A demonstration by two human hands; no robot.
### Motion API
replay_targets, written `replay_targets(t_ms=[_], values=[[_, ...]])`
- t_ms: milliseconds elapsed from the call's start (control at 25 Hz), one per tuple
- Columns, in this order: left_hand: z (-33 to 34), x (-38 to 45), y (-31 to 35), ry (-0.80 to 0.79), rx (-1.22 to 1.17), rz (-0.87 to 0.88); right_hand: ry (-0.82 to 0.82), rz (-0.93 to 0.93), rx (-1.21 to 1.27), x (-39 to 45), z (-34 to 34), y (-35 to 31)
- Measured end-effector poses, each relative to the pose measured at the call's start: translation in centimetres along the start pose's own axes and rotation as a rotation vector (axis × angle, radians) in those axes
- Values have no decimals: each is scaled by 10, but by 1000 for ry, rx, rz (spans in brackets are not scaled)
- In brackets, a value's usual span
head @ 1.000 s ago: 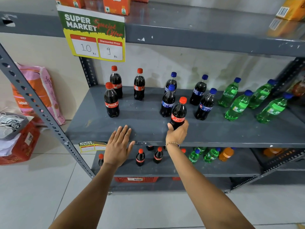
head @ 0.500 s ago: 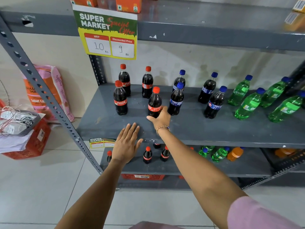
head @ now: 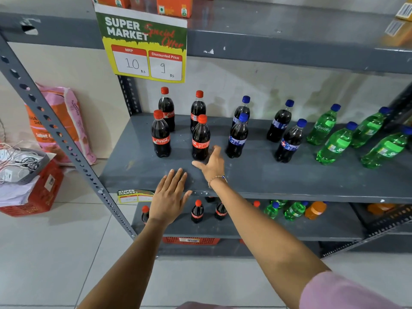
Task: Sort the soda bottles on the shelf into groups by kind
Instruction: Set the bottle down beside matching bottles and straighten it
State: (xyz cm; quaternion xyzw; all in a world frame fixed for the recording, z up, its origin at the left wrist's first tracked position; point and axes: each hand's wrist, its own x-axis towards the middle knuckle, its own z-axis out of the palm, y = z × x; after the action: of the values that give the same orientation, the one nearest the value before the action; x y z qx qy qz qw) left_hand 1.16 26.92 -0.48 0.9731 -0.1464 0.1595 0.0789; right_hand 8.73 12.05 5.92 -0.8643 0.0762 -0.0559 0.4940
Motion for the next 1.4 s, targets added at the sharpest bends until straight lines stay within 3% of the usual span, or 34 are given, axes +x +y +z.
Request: replay_targets(t_ms=[280, 480, 880, 1400], values=[[1, 1, 2, -13, -1, -28, 460, 43, 1, 3, -45, 47], [-1, 1, 3, -15, -15, -29, 225, 75, 79, 24, -63, 36], [-2, 1, 4, -16, -23, -31, 331, 66, 65, 26, -77, 48], [-2, 1, 4, -27, 3, -38, 259, 75, 39, 24, -82, 46]])
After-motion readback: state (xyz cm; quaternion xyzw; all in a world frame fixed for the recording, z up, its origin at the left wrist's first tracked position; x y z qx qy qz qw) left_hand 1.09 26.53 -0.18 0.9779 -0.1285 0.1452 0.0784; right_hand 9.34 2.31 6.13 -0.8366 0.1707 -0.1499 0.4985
